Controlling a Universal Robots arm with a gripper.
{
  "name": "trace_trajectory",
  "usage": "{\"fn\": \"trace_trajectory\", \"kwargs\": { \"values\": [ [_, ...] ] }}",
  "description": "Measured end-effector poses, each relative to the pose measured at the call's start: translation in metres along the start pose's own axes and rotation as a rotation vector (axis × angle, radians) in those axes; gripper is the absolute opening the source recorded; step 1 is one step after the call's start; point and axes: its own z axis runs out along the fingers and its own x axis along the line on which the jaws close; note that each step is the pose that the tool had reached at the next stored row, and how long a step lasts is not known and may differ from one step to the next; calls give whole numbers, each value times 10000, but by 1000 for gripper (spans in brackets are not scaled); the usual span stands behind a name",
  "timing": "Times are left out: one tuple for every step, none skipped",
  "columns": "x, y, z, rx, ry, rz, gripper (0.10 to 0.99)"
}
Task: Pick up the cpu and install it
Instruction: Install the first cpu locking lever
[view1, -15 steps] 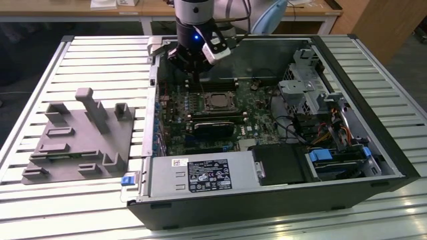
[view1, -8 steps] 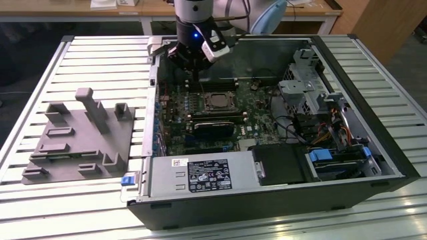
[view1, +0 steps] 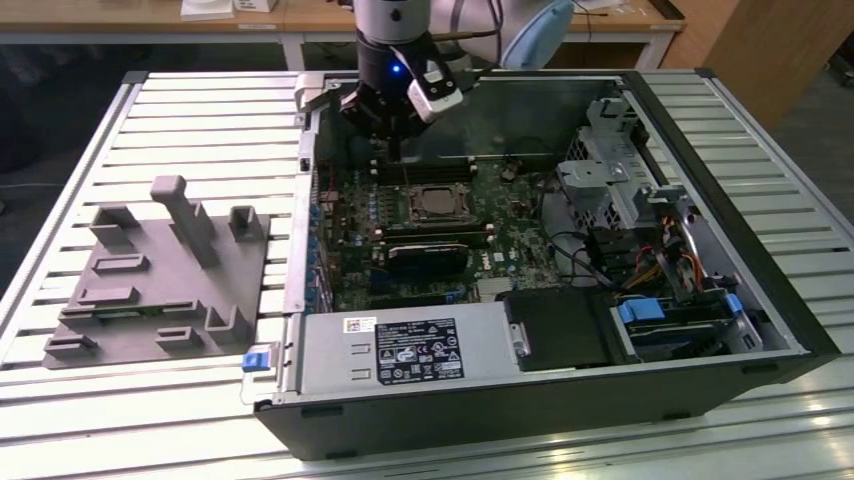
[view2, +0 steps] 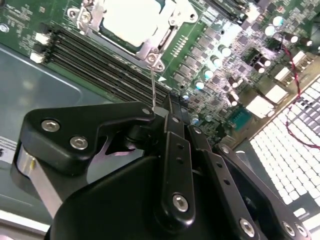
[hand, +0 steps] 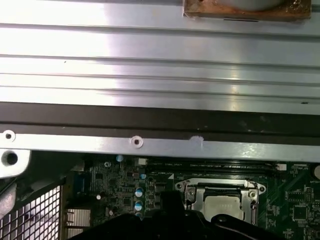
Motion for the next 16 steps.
{"fn": "trace_trajectory", "kwargs": {
  "values": [
    [-18,2,2,0,1,0,106],
    [-39,3,3,1,2,0,106],
    [-62,4,5,1,4,0,106],
    [-85,5,6,1,6,1,106],
    [-110,6,7,1,7,1,106],
    [-138,6,10,1,9,1,106],
    [-167,6,12,1,12,-1,106],
    [-198,6,14,1,16,0,106],
    [-228,6,17,0,19,2,106],
    [-261,5,19,1,22,1,106],
    [-284,5,22,1,24,0,106],
    [-295,5,23,0,24,0,106],
    [-296,4,23,2,23,1,106],
    [-296,4,23,3,24,0,106],
    [-296,4,23,3,24,1,106],
    [-296,5,24,0,24,2,106]
  ]
}}
